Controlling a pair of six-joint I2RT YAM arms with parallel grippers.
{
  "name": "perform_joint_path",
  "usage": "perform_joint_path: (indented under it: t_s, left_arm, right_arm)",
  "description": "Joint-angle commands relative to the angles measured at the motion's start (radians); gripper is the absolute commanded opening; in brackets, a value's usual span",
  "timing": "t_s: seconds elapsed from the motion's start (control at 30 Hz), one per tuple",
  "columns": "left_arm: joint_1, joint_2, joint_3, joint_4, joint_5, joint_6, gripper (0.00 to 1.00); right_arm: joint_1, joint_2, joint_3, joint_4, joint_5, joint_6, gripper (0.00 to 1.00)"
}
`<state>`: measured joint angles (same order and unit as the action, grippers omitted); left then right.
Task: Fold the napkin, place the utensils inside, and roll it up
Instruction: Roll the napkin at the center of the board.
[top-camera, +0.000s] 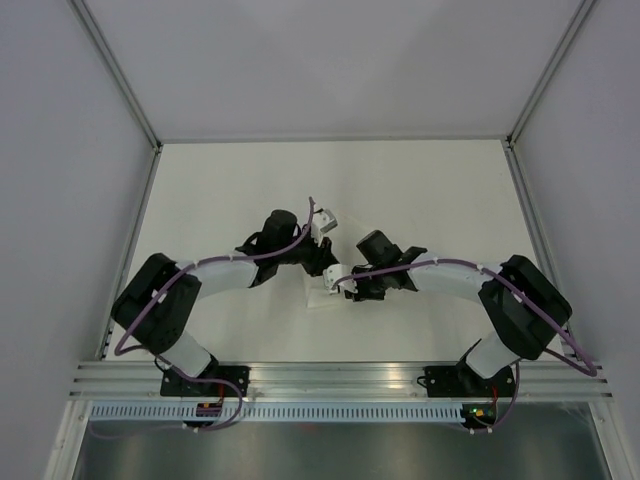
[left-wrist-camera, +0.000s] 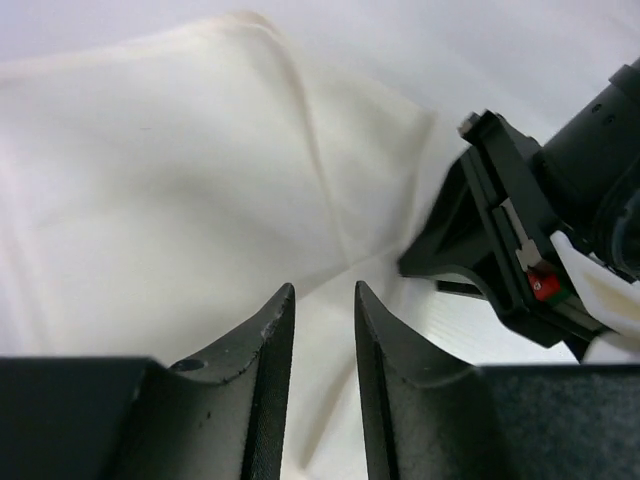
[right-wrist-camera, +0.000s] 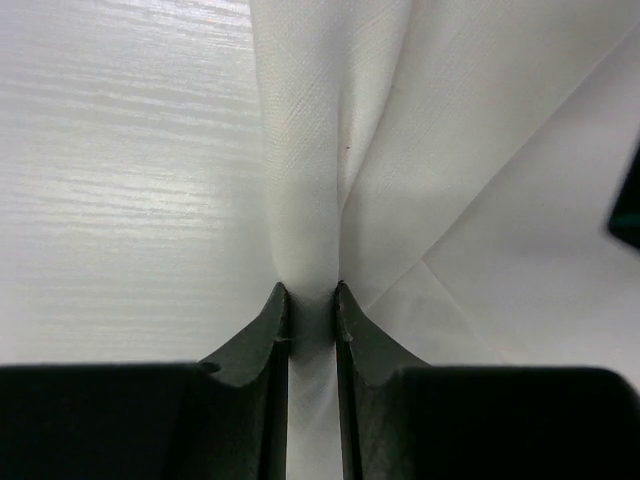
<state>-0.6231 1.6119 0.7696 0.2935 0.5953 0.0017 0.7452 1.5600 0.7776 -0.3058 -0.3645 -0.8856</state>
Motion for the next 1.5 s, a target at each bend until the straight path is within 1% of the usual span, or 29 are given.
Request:
perform_joint_path:
  t_s: [0.0, 0.03, 0.07, 0.1, 0.13, 0.27, 0.3, 0.33, 0.4, 0.47, 0.57, 0.6, 0.7, 0.8, 0.9, 0.93, 1.1, 1.17, 1.47]
  left_arm:
    - [0.003, -0.159, -0.110, 0.248, -0.332, -0.095, 0.36]
    - [0.002, -0.190, -0.163, 0.281, -0.413, -0.109, 0.36]
    - [0.002, -0.225, -0.186, 0.321, -0.442, -0.112, 0.35]
    - [0.002, -0.254, -0.208, 0.340, -0.468, -0.111, 0.34]
    - [-0.006, -0.315, -0.246, 0.355, -0.518, -0.112, 0.33]
    - [-0.027, -0.455, -0.334, 0.443, -0.629, -0.092, 0.32]
    - [-0.035, -0.483, -0.349, 0.446, -0.644, -0.082, 0.33]
    - [-0.055, -0.503, -0.368, 0.444, -0.655, -0.069, 0.33]
    - [-0.088, -0.541, -0.380, 0.438, -0.676, -0.004, 0.34]
    - [-0.162, -0.546, -0.382, 0.408, -0.712, 0.108, 0.35]
    - [-0.257, -0.509, -0.365, 0.354, -0.753, 0.199, 0.36]
    - [-0.279, -0.465, -0.357, 0.340, -0.764, 0.245, 0.36]
    - [-0.369, -0.385, -0.323, 0.297, -0.810, 0.314, 0.36]
    - [-0.414, -0.319, -0.309, 0.283, -0.818, 0.360, 0.36]
    - [-0.450, -0.262, -0.280, 0.257, -0.795, 0.403, 0.38]
    - [-0.460, -0.218, -0.265, 0.254, -0.789, 0.415, 0.38]
    - [-0.507, -0.112, -0.217, 0.246, -0.752, 0.495, 0.43]
    - [-0.521, -0.069, -0.184, 0.208, -0.729, 0.509, 0.43]
    - [-0.526, 0.020, -0.158, 0.181, -0.715, 0.554, 0.50]
  right_arm:
    - [-0.043, 0.124, 0.082, -0.266, -0.129, -0.025, 0.04]
    - [-0.062, 0.150, 0.104, -0.298, -0.149, -0.039, 0.04]
    - [-0.076, 0.173, 0.126, -0.353, -0.184, -0.049, 0.04]
    - [-0.092, 0.196, 0.165, -0.374, -0.200, -0.056, 0.04]
    - [-0.111, 0.243, 0.185, -0.397, -0.209, -0.070, 0.04]
    - [-0.150, 0.375, 0.316, -0.515, -0.254, -0.087, 0.04]
    - [-0.156, 0.376, 0.337, -0.533, -0.260, -0.090, 0.04]
    - [-0.167, 0.417, 0.359, -0.552, -0.267, -0.099, 0.04]
    - [-0.175, 0.458, 0.415, -0.595, -0.272, -0.096, 0.04]
    - [-0.184, 0.511, 0.448, -0.622, -0.271, -0.092, 0.04]
    - [-0.193, 0.564, 0.502, -0.644, -0.258, -0.075, 0.05]
    - [-0.193, 0.584, 0.526, -0.650, -0.257, -0.070, 0.04]
    - [-0.198, 0.615, 0.561, -0.658, -0.248, -0.044, 0.04]
    - [-0.199, 0.638, 0.584, -0.664, -0.240, -0.029, 0.04]
    - [-0.205, 0.655, 0.601, -0.673, -0.235, -0.023, 0.04]
    - [-0.208, 0.657, 0.604, -0.673, -0.235, -0.018, 0.04]
    - [-0.221, 0.676, 0.627, -0.678, -0.232, -0.007, 0.04]
    - [-0.227, 0.681, 0.635, -0.684, -0.234, -0.004, 0.04]
    - [-0.242, 0.696, 0.654, -0.694, -0.238, -0.004, 0.04]
